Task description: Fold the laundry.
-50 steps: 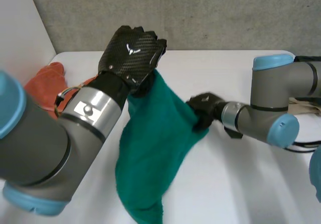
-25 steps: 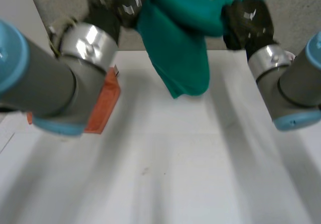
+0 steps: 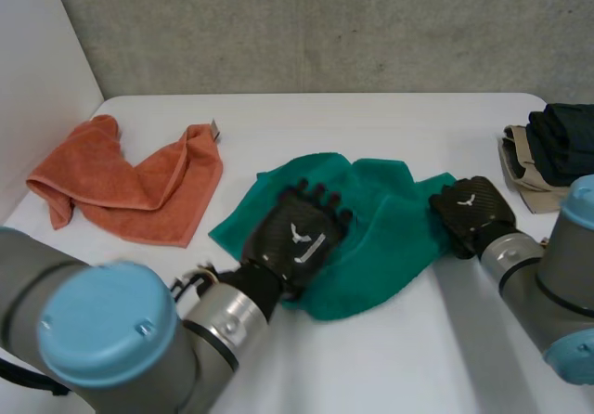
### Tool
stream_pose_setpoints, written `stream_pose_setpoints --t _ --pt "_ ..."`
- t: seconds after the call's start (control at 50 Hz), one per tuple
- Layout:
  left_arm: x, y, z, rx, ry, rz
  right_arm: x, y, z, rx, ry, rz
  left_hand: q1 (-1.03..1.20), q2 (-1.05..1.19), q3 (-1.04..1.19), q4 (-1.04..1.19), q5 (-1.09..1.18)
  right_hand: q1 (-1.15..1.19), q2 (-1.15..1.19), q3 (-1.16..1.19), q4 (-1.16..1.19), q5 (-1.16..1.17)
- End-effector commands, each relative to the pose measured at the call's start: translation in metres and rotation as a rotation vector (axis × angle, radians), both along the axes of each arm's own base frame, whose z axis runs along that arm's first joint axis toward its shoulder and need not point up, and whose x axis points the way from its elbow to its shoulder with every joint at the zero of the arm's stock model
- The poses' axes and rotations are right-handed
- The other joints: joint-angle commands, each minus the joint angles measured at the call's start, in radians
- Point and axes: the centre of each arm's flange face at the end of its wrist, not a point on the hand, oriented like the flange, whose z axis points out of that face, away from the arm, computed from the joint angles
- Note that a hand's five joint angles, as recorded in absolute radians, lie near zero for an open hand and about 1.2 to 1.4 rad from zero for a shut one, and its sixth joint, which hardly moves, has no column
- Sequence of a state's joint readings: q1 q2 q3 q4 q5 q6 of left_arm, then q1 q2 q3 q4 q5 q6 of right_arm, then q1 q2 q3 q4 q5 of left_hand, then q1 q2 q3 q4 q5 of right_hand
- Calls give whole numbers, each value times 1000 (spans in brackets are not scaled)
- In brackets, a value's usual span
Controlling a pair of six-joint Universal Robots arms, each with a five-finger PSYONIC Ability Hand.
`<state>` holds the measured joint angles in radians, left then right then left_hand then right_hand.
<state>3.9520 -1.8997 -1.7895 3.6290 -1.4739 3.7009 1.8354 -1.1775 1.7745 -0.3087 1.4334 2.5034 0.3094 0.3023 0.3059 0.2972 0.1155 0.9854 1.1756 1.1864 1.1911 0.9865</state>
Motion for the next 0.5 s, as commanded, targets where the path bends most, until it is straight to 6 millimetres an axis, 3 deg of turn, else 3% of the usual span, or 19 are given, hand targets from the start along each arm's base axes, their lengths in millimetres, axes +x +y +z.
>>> stream_pose_setpoints --t 0.02,0.24,0.32,0.5 --pt "31 -36 14 30 24 142 -17 -15 5 5 -45 -73 -31 -24 -28 -19 -12 411 221 210 205 235" --pt "63 -76 -3 189 34 141 -23 -28 -7 45 -83 -109 1 8 4 13 20 411 221 210 205 235" --pt "62 -99 -27 236 11 69 -23 -27 -7 46 -82 -107 48 55 51 60 67 411 221 210 205 235" --pt "65 -132 -54 152 -118 42 -23 -24 -10 59 -81 -107 68 75 72 81 88 411 221 210 205 235"
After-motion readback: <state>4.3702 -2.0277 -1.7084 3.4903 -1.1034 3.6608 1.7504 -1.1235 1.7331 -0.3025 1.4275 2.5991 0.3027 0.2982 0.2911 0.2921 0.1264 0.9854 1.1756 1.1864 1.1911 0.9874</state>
